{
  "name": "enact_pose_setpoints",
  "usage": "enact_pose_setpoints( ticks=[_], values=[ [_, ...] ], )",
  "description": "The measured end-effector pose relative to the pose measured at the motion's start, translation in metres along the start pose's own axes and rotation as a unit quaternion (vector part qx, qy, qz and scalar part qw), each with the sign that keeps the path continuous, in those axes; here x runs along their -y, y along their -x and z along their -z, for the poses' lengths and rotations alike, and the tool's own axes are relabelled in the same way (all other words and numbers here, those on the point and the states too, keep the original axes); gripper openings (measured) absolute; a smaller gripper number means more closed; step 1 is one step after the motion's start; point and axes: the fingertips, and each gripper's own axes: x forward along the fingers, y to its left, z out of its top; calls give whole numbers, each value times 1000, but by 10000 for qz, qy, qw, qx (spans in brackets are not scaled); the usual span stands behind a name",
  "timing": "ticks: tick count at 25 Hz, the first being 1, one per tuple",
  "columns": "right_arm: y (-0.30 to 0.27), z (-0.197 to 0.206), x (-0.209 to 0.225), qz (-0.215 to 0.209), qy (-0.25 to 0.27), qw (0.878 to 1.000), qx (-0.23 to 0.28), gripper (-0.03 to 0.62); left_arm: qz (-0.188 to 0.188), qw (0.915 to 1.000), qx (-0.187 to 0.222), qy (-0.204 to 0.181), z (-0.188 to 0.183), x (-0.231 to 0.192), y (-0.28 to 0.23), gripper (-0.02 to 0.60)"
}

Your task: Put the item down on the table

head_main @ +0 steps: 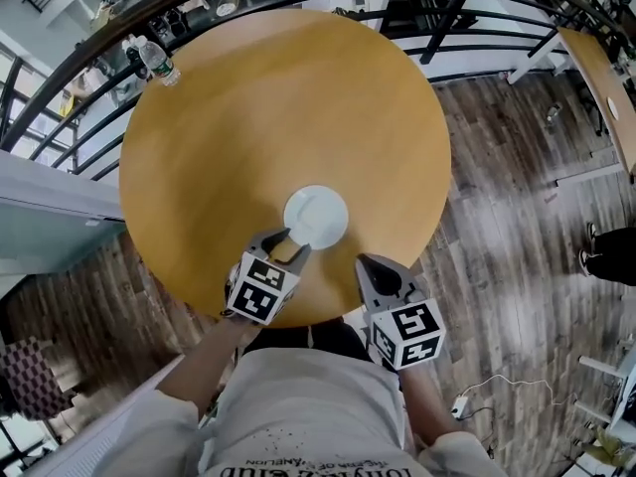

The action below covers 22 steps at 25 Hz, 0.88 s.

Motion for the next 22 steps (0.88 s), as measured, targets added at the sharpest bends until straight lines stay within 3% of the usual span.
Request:
enact_pose_setpoints(
  ticks=[8,17,22],
  values=[
    [15,-6,-35,-66,87,9999,82,26,-31,9984,364,431,19,10,64,63],
    [19,0,-60,-220,139,9996,124,25,268,9967,638,433,20,33,96,23],
    [20,-1,-67,-295,122,9994,115,25,29,9986,511,-111,26,40,107,23]
  ],
)
